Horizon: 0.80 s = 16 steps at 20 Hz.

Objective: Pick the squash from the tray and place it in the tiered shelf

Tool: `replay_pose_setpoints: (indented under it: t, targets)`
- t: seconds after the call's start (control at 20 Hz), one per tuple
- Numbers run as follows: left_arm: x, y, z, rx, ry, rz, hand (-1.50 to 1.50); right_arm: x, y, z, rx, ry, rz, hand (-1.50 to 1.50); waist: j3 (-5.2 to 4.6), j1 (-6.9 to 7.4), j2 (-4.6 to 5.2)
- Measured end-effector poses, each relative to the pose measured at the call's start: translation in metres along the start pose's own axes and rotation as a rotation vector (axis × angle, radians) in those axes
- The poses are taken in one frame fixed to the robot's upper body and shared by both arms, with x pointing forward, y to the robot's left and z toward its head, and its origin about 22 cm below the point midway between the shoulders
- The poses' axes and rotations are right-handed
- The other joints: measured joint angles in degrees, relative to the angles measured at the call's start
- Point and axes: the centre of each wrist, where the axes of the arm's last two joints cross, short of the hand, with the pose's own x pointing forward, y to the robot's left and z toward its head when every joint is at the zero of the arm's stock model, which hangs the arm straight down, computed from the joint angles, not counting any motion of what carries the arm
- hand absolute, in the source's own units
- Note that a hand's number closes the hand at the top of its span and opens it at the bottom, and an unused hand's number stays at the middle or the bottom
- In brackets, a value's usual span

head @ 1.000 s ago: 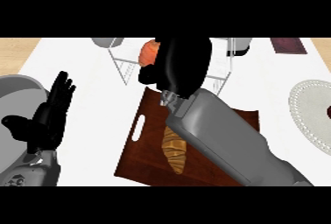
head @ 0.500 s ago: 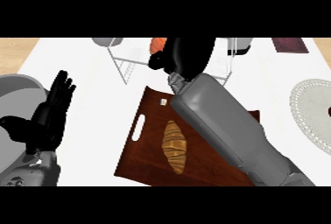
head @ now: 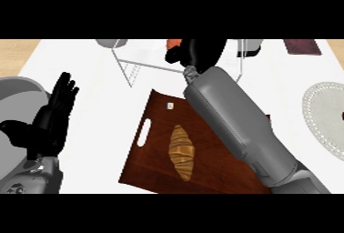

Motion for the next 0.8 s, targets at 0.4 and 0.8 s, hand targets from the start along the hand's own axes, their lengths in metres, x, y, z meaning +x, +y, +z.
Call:
replay_pose_setpoints:
  t: [0.4, 0.8]
  targets:
    - [-0.001, -0.002, 0.001, -0.005, -0.009, 0.004, 0.0, -0.016, 0.015, -0.022, -0.01, 0.105, -0.118, -1.5, 0.02, 0.56, 0.29]
    - [-0.003, -0.004, 0.005, -0.005, -0.002, 0.007, 0.0, -0.015, 0.024, -0.031, 0.033, 0.168, -0.208, -1.5, 0.03, 0.45, 0.18]
